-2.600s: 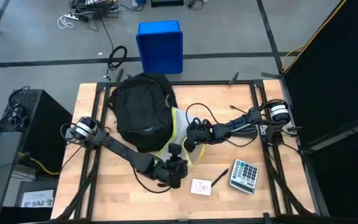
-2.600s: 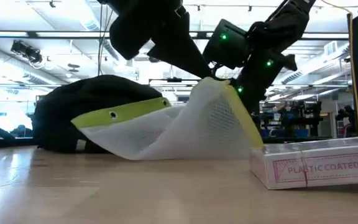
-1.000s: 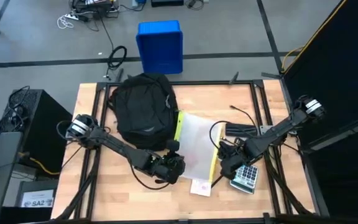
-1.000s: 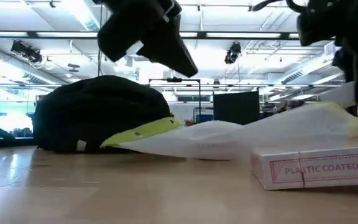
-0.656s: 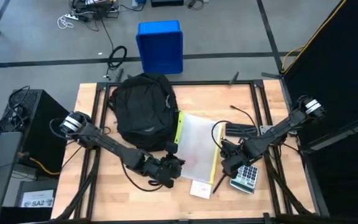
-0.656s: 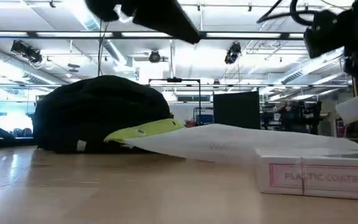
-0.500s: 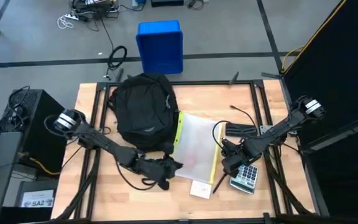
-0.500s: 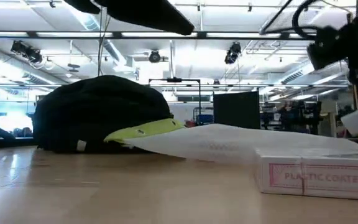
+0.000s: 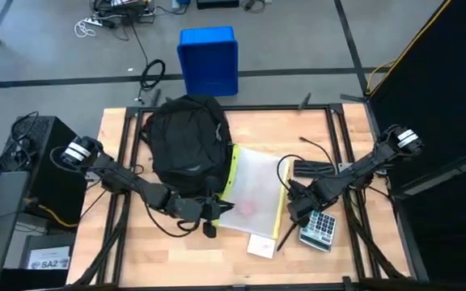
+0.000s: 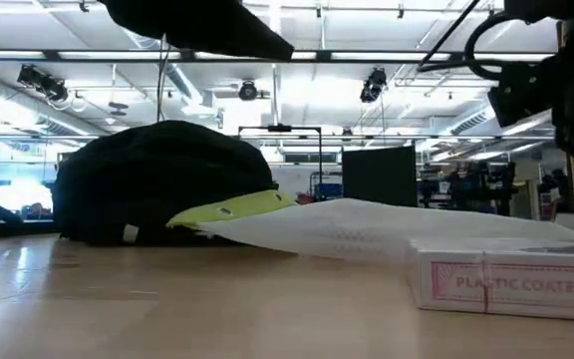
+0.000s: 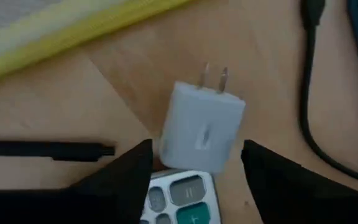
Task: Unpack backpack
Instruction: Remove the red item from the zip lock bag
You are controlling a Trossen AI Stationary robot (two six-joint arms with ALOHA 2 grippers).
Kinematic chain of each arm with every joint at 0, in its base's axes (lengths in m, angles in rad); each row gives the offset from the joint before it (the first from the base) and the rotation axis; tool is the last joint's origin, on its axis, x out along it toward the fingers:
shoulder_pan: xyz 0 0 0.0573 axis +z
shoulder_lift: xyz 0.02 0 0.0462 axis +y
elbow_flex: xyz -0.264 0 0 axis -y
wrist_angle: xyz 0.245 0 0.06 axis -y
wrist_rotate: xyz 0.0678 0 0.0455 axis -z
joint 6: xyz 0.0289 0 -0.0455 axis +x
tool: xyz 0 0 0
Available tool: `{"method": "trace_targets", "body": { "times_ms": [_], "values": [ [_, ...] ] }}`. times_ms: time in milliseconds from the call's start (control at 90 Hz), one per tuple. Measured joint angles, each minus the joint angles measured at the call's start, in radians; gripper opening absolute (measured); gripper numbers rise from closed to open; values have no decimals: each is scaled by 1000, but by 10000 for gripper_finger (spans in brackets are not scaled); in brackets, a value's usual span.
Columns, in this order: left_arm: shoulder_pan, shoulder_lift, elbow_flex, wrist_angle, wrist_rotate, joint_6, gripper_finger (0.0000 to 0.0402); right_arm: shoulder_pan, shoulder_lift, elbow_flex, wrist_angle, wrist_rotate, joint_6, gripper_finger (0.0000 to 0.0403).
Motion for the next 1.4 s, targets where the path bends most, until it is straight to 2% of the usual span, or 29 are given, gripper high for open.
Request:
{"method": "trace_targets", "body": {
  "times_ms": [178, 322, 378, 467, 756, 1011, 1200, 1400],
  "values": [
    [3, 6, 0, 10, -1, 2, 0, 0, 0, 32, 16, 12, -73, 253],
    [13, 8, 0, -8, 2, -5, 0, 20, 2, 46, 132, 127, -151, 243],
    [19, 7, 0, -14, 1, -15, 0, 24, 19, 46, 202, 186, -164, 228],
    [26, 8, 0, -39, 1, -22, 0, 24, 61, 47, 277, 173, -226, 195],
    [62, 9, 1, -177, -2, -99, 0, 30, 165, 46, 199, 141, -280, 75],
    [102, 65, 1, -237, 18, -180, 0, 7, 178, 47, 259, 174, -319, 11],
    [118, 119, 1, -214, 105, -181, 0, -22, 178, 47, 344, 192, -368, 2],
    [120, 155, 1, -198, 209, -188, 0, -44, 178, 47, 496, 199, -472, 30]
  ]
}}
